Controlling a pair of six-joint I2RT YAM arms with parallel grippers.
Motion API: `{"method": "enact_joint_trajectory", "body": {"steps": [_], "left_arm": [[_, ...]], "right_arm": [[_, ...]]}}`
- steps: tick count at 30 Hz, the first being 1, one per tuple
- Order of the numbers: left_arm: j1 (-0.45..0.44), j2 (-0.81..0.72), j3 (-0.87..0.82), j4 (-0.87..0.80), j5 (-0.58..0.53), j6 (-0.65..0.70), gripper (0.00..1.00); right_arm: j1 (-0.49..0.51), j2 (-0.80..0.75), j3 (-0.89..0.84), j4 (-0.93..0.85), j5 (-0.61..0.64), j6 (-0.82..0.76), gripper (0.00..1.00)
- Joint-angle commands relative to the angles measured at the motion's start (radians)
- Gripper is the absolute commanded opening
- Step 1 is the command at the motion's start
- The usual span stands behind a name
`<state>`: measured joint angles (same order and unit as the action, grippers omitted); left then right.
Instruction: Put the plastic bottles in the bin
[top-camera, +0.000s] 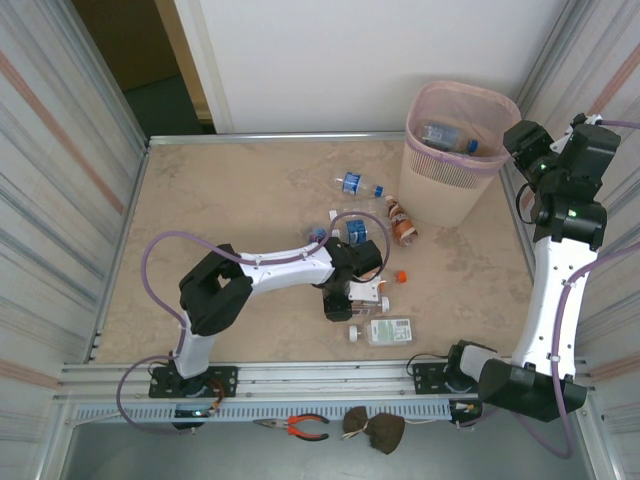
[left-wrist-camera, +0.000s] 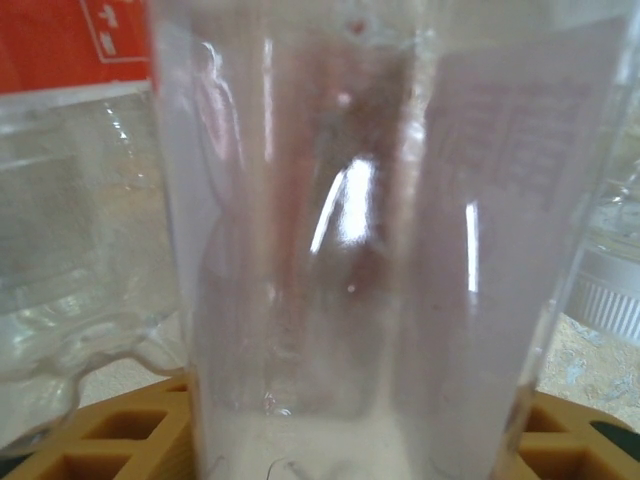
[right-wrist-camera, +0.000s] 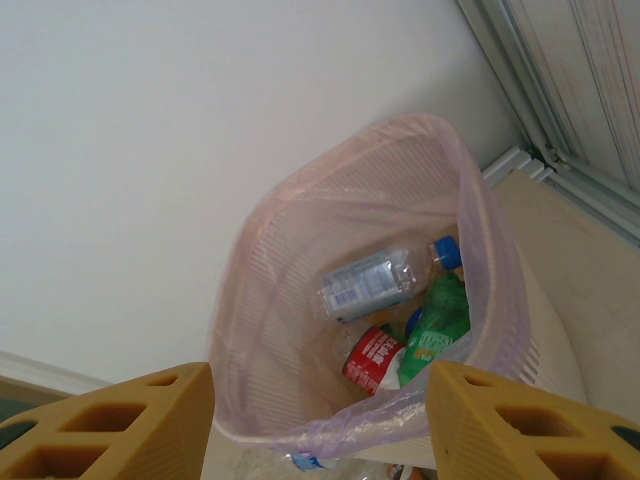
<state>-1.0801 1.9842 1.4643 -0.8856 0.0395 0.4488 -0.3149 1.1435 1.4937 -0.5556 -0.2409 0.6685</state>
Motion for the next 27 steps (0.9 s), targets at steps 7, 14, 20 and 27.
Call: {"method": "enact_joint_trajectory", "body": {"steps": [7, 14, 20, 27], "left_arm": [[-0.006, -0.123, -0.007, -0.001, 0.000, 0.018, 0.46], [-0.003, -0.227, 0.000, 0.017, 0.021, 0.016, 0.39], [0.006, -0.317, 0.022, 0.044, 0.070, 0.011, 0.33], [0.062, -0.482, 0.023, 0.181, 0.231, -0.036, 0.30]], "right_arm": [[-0.011, -0.026, 0.031, -0.019, -0.021, -0.015, 0.57], [-0.011, -0.031, 0.052, -0.018, -0.036, -0.015, 0.57], [-0.011, -0.039, 0.063, -0.015, -0.055, -0.016, 0.57], [-0.011, -0.087, 0.006, 0.122, -0.231, -0.060, 0.57]]}}
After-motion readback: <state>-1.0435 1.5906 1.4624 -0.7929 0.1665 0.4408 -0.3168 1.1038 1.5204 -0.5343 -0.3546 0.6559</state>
